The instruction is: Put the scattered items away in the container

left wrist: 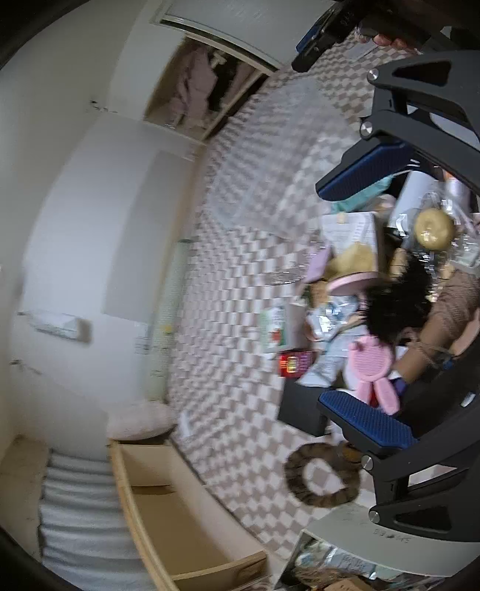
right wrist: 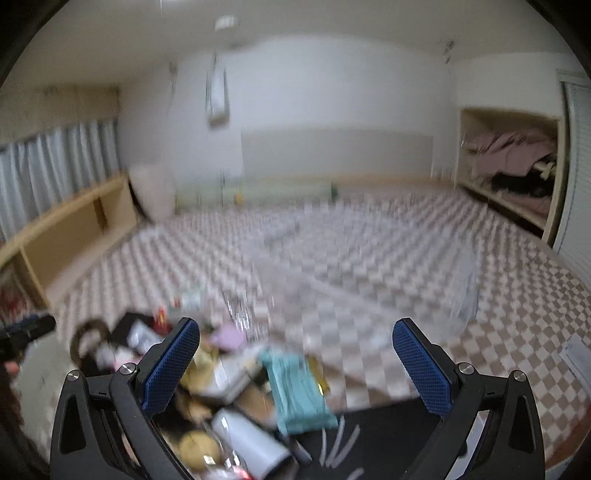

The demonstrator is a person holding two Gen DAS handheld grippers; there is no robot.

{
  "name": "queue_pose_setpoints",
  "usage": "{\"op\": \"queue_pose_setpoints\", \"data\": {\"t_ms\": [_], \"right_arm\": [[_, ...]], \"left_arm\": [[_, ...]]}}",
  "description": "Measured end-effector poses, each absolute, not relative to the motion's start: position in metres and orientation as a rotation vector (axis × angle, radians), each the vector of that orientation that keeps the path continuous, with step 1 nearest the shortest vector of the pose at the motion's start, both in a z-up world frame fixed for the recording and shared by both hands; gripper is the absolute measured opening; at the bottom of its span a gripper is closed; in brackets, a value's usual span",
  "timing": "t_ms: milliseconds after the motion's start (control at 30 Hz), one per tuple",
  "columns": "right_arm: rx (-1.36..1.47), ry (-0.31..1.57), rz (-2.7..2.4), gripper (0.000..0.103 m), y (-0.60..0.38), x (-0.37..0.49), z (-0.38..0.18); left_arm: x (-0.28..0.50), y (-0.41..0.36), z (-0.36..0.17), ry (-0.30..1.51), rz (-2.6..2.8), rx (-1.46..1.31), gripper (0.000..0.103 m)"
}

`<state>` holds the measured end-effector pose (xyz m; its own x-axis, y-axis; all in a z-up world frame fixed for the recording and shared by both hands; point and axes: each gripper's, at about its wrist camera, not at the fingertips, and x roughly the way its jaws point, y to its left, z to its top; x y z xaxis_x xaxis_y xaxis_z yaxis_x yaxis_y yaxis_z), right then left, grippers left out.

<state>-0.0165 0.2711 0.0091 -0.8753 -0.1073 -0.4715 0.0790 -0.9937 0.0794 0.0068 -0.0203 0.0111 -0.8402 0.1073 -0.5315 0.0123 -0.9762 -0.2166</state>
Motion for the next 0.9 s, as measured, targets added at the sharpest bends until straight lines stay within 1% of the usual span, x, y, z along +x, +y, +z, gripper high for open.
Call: {"op": "queue_pose_setpoints", "data": {"t_ms": [100,267,467,500,533,567,633,667,733,800,900], "right_arm": [[0.690,-0.137,-2.948,0.103,0.274,-0.013,0.014],[0.773,-0.243,-2.897,0.103,0.278,-0.023,0.007],[0.911,-0.153,-2.888,0.103,0.269,-0.040,-0.004],[0.931,-0.140,-2.889,0.102,0.267,-0.043,-0.005],[0.951,-0.143,-2.882,0.095,0.267,-0.046,-0.008],[0.975,-0.154,-2.871,0.091,0.265,-0.050,-0.010],[1.027,-0.170,-2.846,0.080,0.263,-0.058,-0.016],[1.048,-0.175,-2.836,0.077,0.262,-0.061,-0.019],[1.083,-0.190,-2.816,0.065,0.261,-0.066,-0.024],[1.081,-0.222,-2.805,0.059,0.261,-0.070,-0.029],[0.976,-0.262,-2.852,0.059,0.261,-0.067,-0.030]], "left_arm": [[0.014,-0.020,0.020,-0.322,2.978,-0.767,0.103],[0.016,-0.020,0.028,-0.289,3.001,-0.708,0.103],[0.007,-0.020,0.029,-0.265,3.008,-0.739,0.103],[0.003,-0.020,0.028,-0.266,3.009,-0.750,0.103],[0.000,-0.019,0.027,-0.268,3.011,-0.760,0.103],[-0.003,-0.018,0.026,-0.268,3.013,-0.773,0.103],[-0.013,-0.015,0.021,-0.259,3.014,-0.811,0.103],[-0.017,-0.014,0.018,-0.251,3.012,-0.832,0.103],[-0.029,-0.009,0.009,-0.228,3.006,-0.895,0.103],[-0.039,-0.004,-0.001,-0.197,2.998,-0.955,0.103],[-0.057,0.005,-0.019,-0.120,2.992,-1.054,0.103]]}}
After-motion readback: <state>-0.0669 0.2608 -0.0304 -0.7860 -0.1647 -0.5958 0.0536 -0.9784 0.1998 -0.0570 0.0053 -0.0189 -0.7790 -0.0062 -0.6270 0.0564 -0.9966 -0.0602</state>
